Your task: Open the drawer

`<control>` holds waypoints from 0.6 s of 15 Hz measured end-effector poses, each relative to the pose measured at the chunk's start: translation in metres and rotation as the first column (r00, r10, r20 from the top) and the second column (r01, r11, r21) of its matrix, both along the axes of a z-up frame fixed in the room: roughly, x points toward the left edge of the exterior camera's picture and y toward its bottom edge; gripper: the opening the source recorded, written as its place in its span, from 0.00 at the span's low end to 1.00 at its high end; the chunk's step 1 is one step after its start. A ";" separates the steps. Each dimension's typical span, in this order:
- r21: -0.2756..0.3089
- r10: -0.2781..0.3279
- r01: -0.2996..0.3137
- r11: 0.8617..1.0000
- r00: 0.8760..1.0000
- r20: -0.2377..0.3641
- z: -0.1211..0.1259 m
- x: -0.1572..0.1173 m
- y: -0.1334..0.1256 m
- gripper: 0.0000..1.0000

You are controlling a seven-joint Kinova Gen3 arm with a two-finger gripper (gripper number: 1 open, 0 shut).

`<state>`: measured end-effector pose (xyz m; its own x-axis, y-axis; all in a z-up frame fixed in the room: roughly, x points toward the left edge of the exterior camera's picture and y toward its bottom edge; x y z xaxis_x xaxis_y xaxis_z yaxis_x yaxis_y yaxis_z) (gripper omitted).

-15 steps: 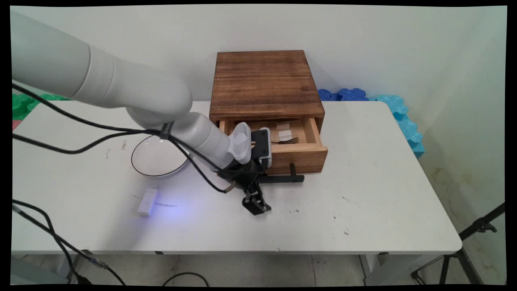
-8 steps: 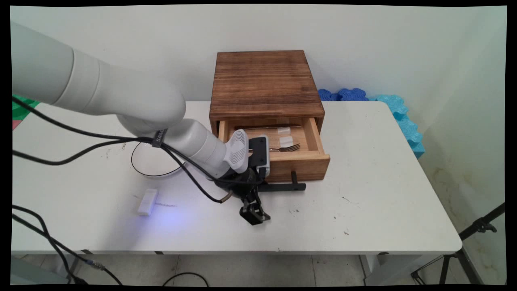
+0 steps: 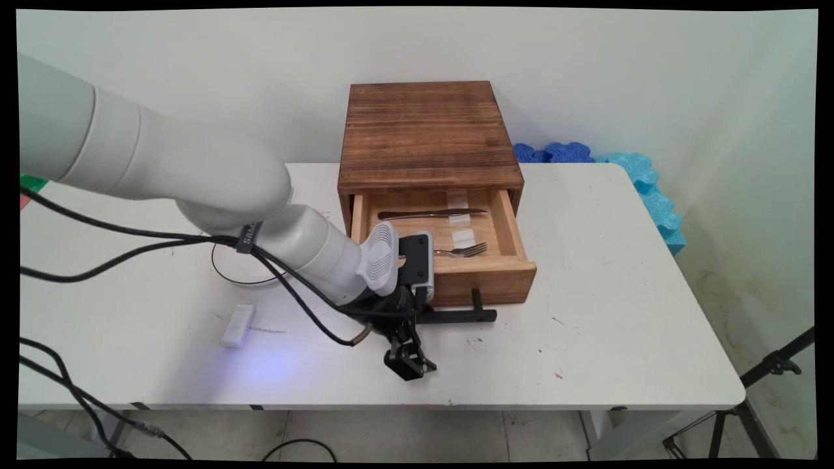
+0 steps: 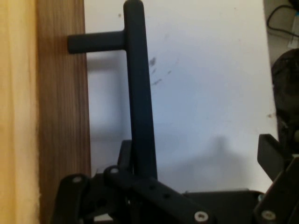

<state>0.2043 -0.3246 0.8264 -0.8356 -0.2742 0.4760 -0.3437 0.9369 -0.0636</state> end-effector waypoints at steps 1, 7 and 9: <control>0.001 -0.002 0.002 1.000 1.000 -0.001 0.000 -0.001 0.003 1.00; 0.007 -0.010 0.011 1.000 1.000 -0.011 0.001 -0.006 0.018 1.00; 0.009 -0.013 0.013 1.000 1.000 -0.014 0.001 -0.008 0.023 1.00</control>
<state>0.1967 -0.3016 0.8272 -0.8325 -0.2680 0.4849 -0.3325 0.9418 -0.0503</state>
